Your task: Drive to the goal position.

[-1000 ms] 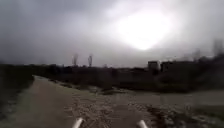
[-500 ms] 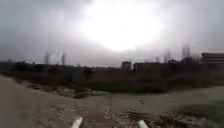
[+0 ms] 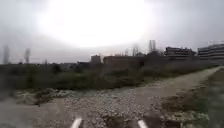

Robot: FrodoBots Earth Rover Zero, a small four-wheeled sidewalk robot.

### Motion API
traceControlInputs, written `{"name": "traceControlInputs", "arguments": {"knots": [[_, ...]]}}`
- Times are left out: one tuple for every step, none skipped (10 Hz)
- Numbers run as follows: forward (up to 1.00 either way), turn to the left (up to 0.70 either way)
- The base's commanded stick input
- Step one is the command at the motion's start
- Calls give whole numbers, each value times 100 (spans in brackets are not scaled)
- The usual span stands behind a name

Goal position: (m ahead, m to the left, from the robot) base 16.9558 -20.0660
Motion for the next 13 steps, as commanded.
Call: {"name": "traceControlInputs", "arguments": {"knots": [[70, -35], [70, -35], [70, -35], [70, -35], [70, -35], [70, -35], [70, -25], [70, -24], [70, -35], [70, -35], [70, -35], [70, -35], [70, 0]]}}
